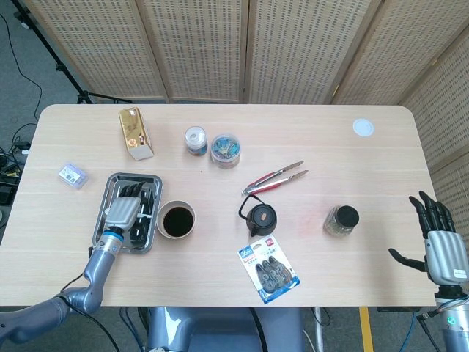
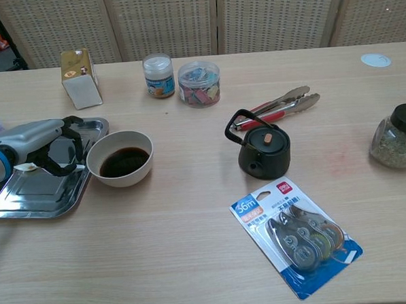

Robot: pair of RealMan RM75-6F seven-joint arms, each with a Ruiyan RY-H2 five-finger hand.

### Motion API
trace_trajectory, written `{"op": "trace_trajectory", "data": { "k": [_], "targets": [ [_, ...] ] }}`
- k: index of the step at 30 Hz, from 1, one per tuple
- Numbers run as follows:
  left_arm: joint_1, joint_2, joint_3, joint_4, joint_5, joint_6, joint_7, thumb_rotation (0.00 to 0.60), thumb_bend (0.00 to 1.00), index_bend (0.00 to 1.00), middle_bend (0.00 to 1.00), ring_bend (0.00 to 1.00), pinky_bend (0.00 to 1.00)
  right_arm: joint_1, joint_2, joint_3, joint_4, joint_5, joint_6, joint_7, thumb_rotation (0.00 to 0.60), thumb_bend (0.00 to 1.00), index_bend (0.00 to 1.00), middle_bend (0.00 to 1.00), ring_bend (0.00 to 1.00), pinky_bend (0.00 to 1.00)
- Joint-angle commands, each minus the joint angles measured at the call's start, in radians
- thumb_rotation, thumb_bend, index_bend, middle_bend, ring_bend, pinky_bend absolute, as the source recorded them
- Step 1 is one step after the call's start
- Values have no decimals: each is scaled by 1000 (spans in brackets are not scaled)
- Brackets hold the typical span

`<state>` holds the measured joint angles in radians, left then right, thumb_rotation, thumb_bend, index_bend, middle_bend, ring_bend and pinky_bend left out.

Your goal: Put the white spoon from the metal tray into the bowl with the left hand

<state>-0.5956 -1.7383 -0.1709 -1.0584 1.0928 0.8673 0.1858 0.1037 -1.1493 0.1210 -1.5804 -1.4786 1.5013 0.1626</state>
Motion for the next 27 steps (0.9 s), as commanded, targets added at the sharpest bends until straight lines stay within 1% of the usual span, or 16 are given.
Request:
{"op": "trace_trajectory", "data": {
  "k": [1,27],
  "targets": [
    [1,1,3,-1,8,3,-6,600,402,542,0,0,0,0,0,0,1,0,0,1,600,26,5,0,0,0],
    [-4,-19,0,31,-19,-16,5,600,402,542,0,0,0,-2,6,1,2,1,0,14,600,28,5,0,0,0]
  ]
}}
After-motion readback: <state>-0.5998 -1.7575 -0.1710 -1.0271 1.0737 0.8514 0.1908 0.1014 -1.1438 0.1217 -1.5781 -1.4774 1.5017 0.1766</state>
